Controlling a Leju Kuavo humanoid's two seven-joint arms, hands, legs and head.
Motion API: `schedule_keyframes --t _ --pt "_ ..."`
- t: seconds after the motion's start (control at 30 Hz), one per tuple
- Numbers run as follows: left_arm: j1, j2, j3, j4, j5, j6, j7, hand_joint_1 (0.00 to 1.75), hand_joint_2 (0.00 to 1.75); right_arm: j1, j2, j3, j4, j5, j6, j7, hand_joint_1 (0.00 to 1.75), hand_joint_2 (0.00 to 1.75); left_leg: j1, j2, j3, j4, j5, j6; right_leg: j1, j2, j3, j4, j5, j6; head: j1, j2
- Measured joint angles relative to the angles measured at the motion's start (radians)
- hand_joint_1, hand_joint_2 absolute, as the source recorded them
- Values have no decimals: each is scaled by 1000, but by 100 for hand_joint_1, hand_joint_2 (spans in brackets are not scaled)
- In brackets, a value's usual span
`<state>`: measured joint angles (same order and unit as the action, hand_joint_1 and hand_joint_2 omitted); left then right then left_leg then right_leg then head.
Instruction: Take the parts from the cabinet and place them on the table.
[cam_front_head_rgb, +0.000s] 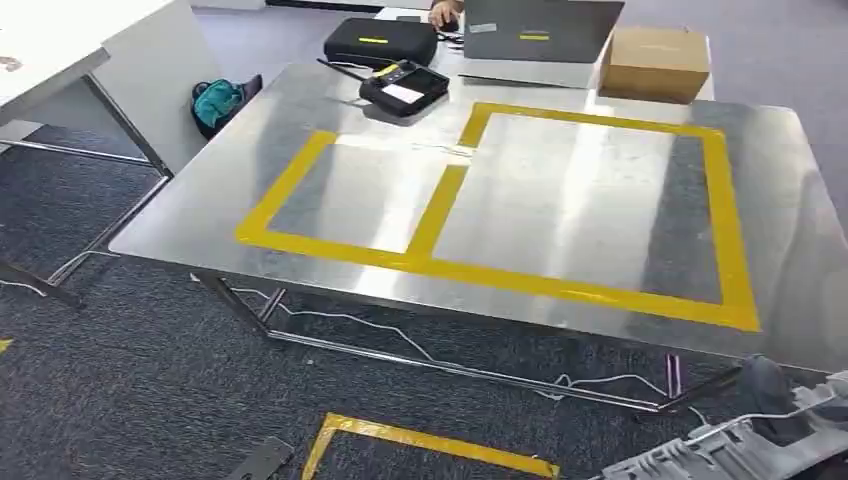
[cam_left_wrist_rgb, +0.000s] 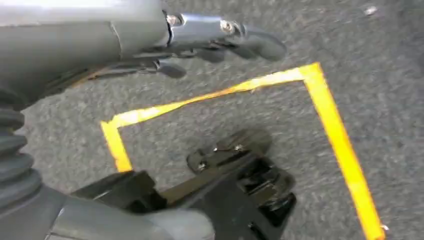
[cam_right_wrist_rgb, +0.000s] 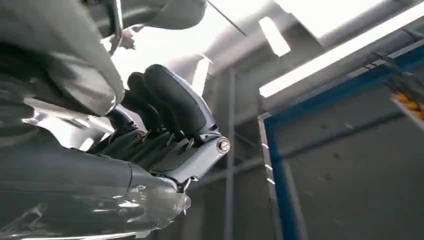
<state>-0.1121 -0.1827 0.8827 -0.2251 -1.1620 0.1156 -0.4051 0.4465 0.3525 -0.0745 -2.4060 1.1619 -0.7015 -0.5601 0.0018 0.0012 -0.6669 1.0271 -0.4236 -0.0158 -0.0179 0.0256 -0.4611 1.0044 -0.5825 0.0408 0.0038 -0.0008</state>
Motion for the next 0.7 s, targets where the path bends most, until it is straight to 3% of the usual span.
schedule_keyframes --t 0.03,0.07,0.1,0.13,0.17,0.23,0.27,0.3,0.33,0.37,0.43,0.5,0.53,0.6,0.63,0.7 --pt "-1 0 -1 0 0 0 -1 0 175 -1 0 -18 -8 -18 0 -14 175 175 2 1 8 -10 1 6 3 -2 18 11 19 10 -3 0" --pt "-2 1 -1 0 1 0 -2 0 175 -7 0 -40 -17 -47 -1 -32 175 175 5 -2 27 -10 10 15 1 -4 37 0 6 15 0 0" --pt "-1 3 -1 0 2 0 -3 0 175 -12 0 -64 -19 -70 -1 -45 175 175 6 -2 42 -12 6 23 1 -11 33 17 -1 18 6 0" --pt "-2 3 -1 0 3 0 -3 0 175 -14 0 -93 -25 -101 -1 -61 175 175 5 -1 54 -12 -2 29 2 -17 10 69 -10 20 7 0" --pt "-4 3 -1 0 4 0 -3 0 175 -15 0 -120 -30 -125 -1 -75 175 175 4 -1 60 -11 -8 35 3 -18 -36 141 -28 21 10 0" --pt "-3 5 -1 0 8 -1 -3 0 175 -16 0 -196 -43 -174 -1 -99 175 175 -1 -2 80 -11 -30 43 5 -18 -154 291 -107 22 12 0" --pt "-1 6 -1 0 10 -1 -3 0 175 -17 0 -222 -47 -181 -1 -102 175 175 -2 -3 92 -11 -40 44 6 -18 -181 306 -129 22 13 0" --pt "3 6 -1 0 10 -1 -3 0 175 -17 0 -251 -51 -186 -1 -104 175 175 -3 -5 111 -11 -55 44 7 -18 -197 286 -129 19 15 0" --pt "3 6 -1 0 10 -1 -3 0 175 -18 0 -270 -53 -188 -1 -106 175 175 -3 -6 130 -11 -68 44 8 -18 -197 240 -102 16 17 0" --pt "3 6 -1 0 11 -1 -3 0 175 -19 0 -285 -55 -190 -1 -106 175 175 -4 -7 151 -11 -82 43 9 -18 -189 176 -50 12 16 0" --pt "3 6 -1 1 12 -2 -3 0 175 -19 0 -316 -62 -200 -1 -100 175 175 -6 -7 182 -8 -110 37 14 -24 -190 64 137 1 18 0" --pt "1 8 -1 2 13 -3 -3 0 175 -21 -5 -357 -68 -215 0 -82 175 175 -7 -10 193 -18 -130 22 19 -19 -162 63 124 -7 15 0" --pt "0 8 -1 2 14 -3 -5 0 175 -21 -8 -380 -80 -226 0 -70 175 175 -8 -10 205 -11 -121 15 18 -18 -173 51 127 -15 17 0" --pt "-2 11 -1 1 18 -5 -9 0 175 -22 -28 -428 -88 -247 0 -38 175 175 -8 -9 202 12 -113 6 9 -15 -127 31 125 -23 13 0" --pt "-4 10 -2 2 19 -5 -12 0 175 -21 -39 -454 -91 -255 0 -22 175 175 -9 -9 177 60 -110 0 6 -17 -113 24 124 -27 8 0" --pt "-5 10 -2 2 20 -7 -14 0 175 -27 -66 -505 -93 -269 1 12 175 175 -3 -8 78 198 -150 -8 3 -15 -94 11 115 -33 3 0"
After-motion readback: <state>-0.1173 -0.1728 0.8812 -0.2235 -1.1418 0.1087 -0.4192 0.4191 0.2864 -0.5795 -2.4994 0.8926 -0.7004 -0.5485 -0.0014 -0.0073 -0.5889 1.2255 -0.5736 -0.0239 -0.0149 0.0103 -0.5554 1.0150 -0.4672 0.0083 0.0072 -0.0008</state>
